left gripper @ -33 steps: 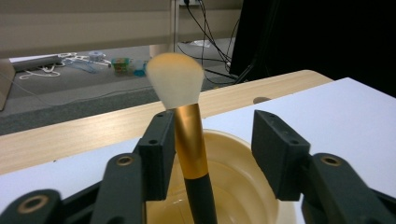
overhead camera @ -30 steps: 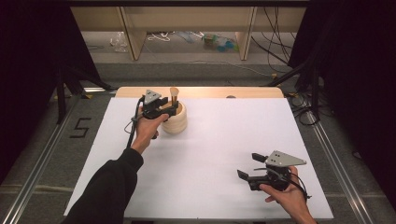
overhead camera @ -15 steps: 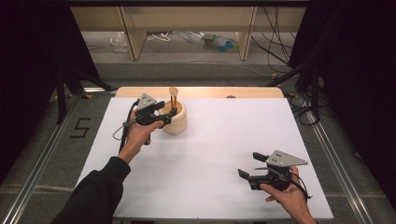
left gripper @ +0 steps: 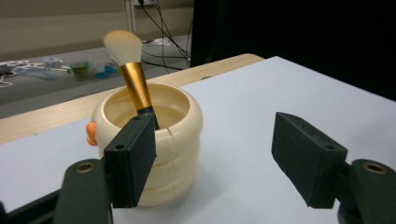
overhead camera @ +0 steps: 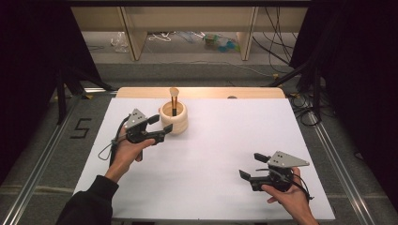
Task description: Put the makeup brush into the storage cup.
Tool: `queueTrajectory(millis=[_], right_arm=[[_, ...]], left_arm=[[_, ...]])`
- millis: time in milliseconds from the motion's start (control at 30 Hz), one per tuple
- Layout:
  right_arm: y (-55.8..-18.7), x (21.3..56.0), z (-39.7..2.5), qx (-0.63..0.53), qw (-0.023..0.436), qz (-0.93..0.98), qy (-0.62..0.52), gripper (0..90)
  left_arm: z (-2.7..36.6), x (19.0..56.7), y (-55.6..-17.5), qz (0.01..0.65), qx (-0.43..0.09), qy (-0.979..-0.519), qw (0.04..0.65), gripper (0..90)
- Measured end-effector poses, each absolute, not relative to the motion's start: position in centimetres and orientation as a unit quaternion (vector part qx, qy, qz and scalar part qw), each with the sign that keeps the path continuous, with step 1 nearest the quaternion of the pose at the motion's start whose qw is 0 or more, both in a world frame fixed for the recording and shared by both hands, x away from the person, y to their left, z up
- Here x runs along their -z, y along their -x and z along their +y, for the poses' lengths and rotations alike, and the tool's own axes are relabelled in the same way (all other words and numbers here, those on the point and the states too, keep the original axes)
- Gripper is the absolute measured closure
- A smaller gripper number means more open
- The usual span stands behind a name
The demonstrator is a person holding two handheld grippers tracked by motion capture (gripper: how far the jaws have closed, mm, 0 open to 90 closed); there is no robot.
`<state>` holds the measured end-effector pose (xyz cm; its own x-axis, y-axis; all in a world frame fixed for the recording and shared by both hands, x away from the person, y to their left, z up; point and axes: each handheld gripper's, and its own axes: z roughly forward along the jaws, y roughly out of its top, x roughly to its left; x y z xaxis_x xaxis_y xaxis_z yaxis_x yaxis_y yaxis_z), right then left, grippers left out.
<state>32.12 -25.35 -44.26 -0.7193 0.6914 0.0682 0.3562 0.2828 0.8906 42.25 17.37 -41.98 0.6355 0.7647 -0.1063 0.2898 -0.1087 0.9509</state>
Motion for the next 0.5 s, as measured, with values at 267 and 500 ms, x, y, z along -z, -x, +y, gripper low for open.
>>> queueTrajectory(millis=[267,500], right_arm=[[-32.1,44.3,-25.1,-0.496,0.171,0.784,-0.331,16.6],[-32.1,44.2,-25.4,-0.497,0.17,0.782,-0.335,16.6]], left_arm=[[18.1,42.2,-40.9,0.356,-0.213,-0.718,0.559,29.7],[18.7,43.0,-39.2,0.351,-0.207,-0.716,0.567,28.6]])
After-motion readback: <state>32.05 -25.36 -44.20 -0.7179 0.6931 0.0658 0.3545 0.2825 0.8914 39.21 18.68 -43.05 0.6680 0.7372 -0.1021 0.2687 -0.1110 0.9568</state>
